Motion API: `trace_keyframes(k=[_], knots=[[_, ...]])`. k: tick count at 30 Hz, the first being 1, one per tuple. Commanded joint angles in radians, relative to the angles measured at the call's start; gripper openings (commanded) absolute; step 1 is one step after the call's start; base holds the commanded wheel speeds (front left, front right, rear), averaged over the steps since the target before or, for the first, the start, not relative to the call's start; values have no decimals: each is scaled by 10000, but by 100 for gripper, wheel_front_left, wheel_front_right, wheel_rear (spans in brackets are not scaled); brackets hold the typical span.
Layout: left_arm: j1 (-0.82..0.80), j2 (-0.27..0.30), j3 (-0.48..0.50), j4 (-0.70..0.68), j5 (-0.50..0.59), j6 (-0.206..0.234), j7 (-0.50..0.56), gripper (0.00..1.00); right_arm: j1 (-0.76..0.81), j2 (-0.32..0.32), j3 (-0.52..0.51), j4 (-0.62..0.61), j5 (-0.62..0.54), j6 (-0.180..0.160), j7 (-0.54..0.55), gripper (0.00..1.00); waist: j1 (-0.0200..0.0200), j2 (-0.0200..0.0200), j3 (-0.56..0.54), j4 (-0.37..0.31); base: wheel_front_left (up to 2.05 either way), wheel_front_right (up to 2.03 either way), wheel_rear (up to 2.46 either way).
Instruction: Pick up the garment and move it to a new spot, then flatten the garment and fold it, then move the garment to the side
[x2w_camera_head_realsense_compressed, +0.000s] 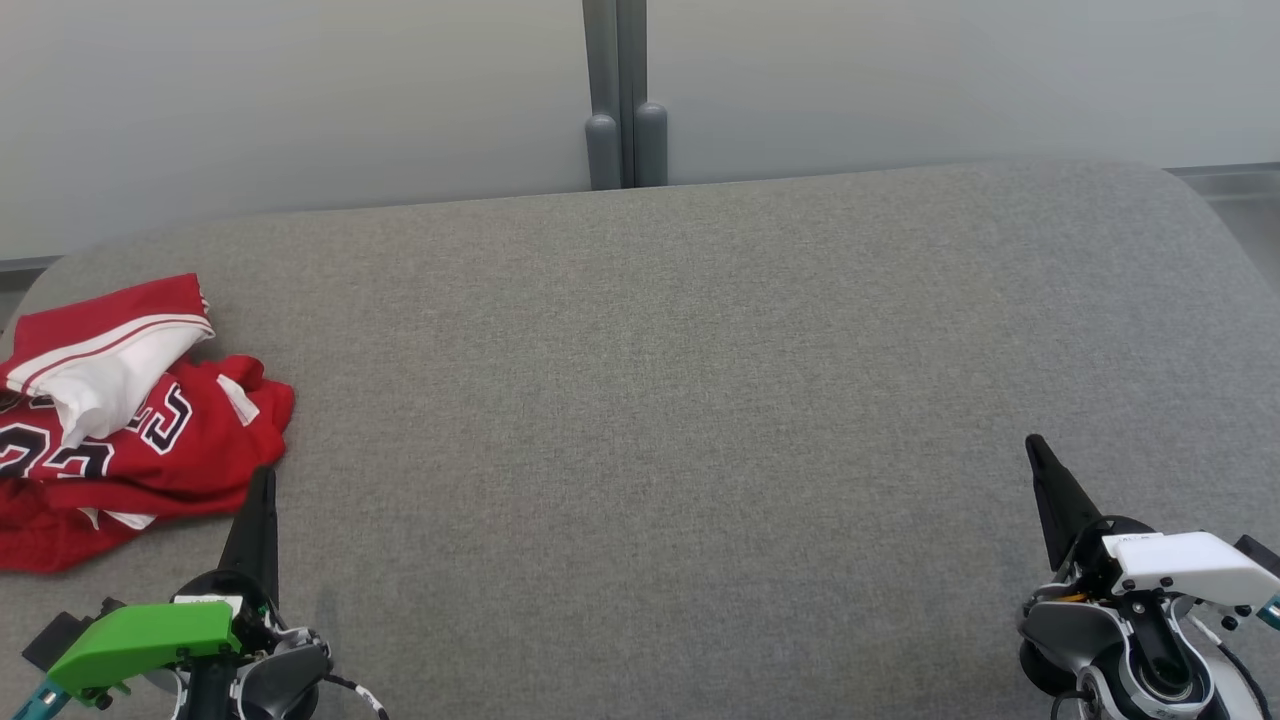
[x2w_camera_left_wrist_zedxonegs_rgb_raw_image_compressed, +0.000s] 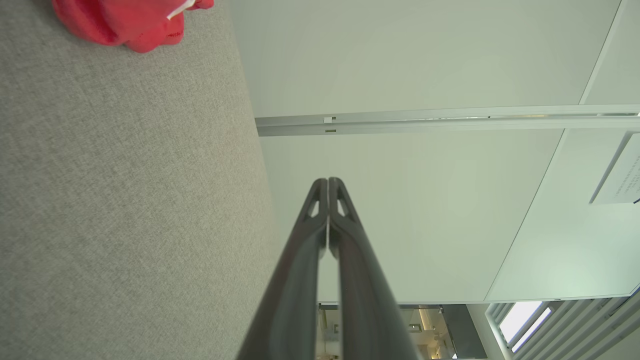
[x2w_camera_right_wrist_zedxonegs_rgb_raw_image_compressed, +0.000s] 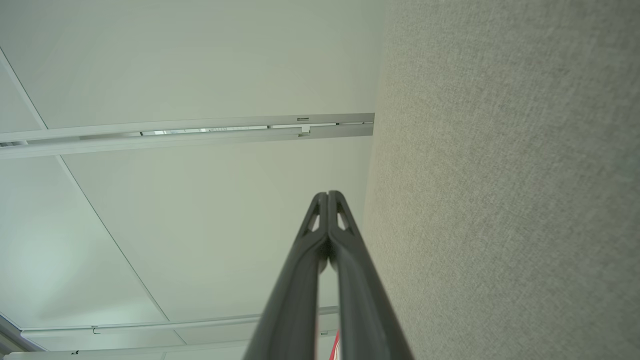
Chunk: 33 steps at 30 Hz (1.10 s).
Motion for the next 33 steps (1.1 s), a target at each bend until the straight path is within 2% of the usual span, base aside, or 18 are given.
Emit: trace_keyframes(k=[1,33], knots=[[-152,63,14,-15,-25,-40,21,0,32,-42,-15,-41,75,4,3,0,0,-1,0,0,0,0,0],[-153,63,14,-15,-24,-40,20,0,33,-42,-15,-41,75,4,3,0,0,-1,0,0,0,0,0]])
